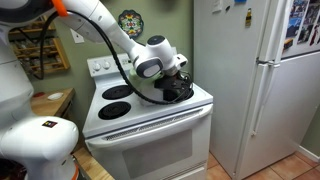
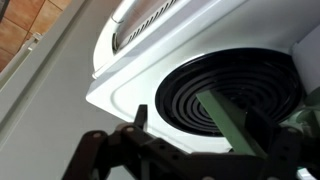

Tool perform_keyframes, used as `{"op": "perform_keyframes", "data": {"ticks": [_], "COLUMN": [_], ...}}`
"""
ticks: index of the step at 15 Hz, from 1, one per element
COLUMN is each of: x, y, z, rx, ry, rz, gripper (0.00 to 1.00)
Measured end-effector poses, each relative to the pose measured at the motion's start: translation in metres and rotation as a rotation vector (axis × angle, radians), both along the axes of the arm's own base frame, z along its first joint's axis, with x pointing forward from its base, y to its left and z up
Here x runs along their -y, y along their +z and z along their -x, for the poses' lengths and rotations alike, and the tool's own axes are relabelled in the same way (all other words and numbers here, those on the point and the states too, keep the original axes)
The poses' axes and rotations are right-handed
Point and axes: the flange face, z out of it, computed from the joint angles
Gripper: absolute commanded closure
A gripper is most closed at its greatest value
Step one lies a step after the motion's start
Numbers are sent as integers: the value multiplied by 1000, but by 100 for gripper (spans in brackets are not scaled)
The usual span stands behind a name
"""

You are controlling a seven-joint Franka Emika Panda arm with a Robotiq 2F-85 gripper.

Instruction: Close the white and green bin

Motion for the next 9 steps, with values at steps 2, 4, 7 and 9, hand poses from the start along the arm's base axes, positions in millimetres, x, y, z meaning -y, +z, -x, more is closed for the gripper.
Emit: {"op": "perform_keyframes", "data": {"ticks": [2,4,7,9], "x": [1,-1,-7,-12], "y": [2,6,18,27], "z": [-4,-7,-12,-15], "rx": [28,64,126,164], "ry": [-19,-36,-55,-60], "rz": [8,9,-9,-24], "gripper": [0,0,0,0]}}
